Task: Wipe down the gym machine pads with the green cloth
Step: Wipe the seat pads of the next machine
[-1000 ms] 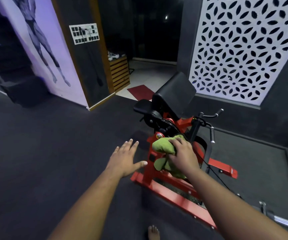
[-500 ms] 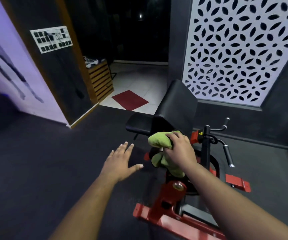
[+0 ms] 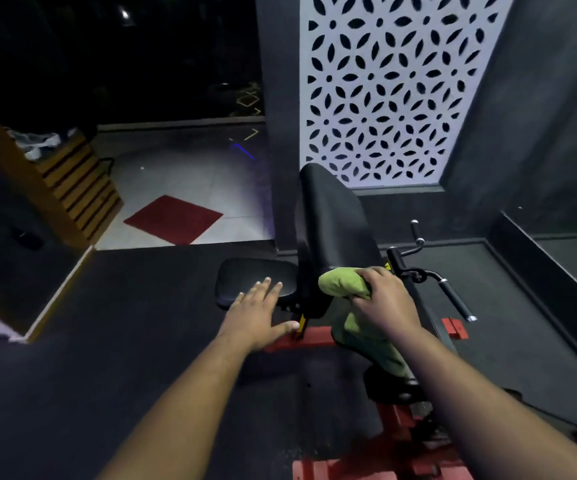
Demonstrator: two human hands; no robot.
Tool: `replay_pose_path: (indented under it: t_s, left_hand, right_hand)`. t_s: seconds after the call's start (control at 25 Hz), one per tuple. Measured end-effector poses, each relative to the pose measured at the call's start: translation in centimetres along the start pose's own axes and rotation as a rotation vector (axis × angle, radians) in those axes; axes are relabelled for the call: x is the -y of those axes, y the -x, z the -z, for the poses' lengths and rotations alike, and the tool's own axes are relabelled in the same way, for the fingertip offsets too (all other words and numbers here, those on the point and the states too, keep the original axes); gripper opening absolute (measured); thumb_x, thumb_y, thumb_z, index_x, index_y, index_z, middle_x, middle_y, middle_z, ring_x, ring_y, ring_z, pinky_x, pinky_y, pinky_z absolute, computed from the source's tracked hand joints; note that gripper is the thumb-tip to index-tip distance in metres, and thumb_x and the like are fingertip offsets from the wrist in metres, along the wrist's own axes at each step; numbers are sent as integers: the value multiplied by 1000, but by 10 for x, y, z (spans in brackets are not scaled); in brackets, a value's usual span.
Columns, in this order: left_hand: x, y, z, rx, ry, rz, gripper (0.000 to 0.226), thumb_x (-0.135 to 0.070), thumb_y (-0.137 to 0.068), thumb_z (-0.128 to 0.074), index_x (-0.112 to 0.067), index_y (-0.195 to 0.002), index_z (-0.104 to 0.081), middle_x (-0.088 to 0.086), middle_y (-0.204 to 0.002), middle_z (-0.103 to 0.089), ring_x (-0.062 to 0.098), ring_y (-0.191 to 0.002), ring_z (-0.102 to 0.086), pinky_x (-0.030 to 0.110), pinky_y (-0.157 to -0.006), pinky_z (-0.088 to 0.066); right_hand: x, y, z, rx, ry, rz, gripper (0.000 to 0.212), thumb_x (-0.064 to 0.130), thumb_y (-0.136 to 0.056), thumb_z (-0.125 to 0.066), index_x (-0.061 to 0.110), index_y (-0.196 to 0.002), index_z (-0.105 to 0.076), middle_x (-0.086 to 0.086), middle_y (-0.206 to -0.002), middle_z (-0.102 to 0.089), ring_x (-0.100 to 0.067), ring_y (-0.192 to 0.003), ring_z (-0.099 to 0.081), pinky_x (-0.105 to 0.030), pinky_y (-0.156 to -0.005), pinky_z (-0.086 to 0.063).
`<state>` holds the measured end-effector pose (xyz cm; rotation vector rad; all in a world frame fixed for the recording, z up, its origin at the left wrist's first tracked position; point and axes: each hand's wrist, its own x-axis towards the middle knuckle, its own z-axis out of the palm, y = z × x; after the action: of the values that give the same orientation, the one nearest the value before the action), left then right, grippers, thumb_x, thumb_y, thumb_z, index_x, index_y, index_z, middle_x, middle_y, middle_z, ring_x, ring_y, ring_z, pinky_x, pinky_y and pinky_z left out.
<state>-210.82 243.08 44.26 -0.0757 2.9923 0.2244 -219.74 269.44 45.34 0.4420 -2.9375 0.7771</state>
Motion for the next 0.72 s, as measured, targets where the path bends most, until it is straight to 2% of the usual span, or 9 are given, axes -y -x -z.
replay_pose_path:
  t_s: [0.24, 0.32, 0.36, 0.44, 0.52, 0.64, 0.72]
  left_hand:
    - [37, -116, 15, 13, 1, -153, 100, -83, -86, -38, -27, -163, -5, 0, -171, 0, 19, -157, -3, 45, -127, -11]
    - [43, -148, 8, 9, 39, -163, 101, -84, -85, -40, -27, -163, -7, -1, -171, -1, 18, -157, -4, 45, -127, -13]
    - [45, -160, 1, 21, 43, -178, 101, -83, -86, -41, -27, -162, -8, 0, -171, -2, 19, -157, -5, 45, -127, -14]
    - [48, -185, -10, 75, 37, -227, 100, -81, -86, -42, -26, -162, -9, 1, -171, -2, 19, -157, -5, 46, -126, -14]
    - [48, -208, -15, 102, 31, -272, 99, -81, -87, -42, -26, -163, -8, 1, -171, 1, 20, -157, -4, 46, -126, -13]
    - [44, -262, -16, 89, 35, -380, 101, -80, -87, -39, -23, -163, -7, 4, -171, 2, 22, -157, -3, 46, -125, -12]
    - [35, -291, -16, 75, 76, -416, 104, -82, -84, -35, -21, -163, -7, 6, -171, 3, 23, -157, -1, 46, -126, -11]
  right_hand:
    - [4, -80, -23, -204, -33, -161, 58, 29, -77, -74, 24, -133, -60, 1, -137, -54, -31, -123, -51, -43, -101, -47]
    - [-1, -107, -44, -222, -42, -179, 60, 28, -80, -74, 22, -137, -56, -4, -142, -52, -35, -125, -50, -45, -104, -45]
    - [-3, -116, -60, -171, -52, -206, 63, 31, -83, -73, 21, -141, -52, -6, -148, -48, -37, -130, -47, -46, -108, -42]
    - [-3, -132, -96, 37, -96, -306, 70, 50, -91, -64, 28, -153, -38, -7, -163, -31, -36, -147, -30, -53, -116, -32]
    - [-4, -142, -122, 166, -107, -394, 73, 72, -91, -45, 44, -155, -24, 3, -168, -15, -30, -154, -14, -65, -117, -22]
    - [-11, -163, -124, 157, -122, -481, 89, 98, -72, -20, 57, -151, -16, 10, -168, -14, -26, -154, -15, -67, -116, -20]
    - [-16, -164, -127, 137, -128, -510, 96, 102, -65, -16, 59, -151, -12, 11, -168, -16, -25, -154, -17, -63, -117, -23]
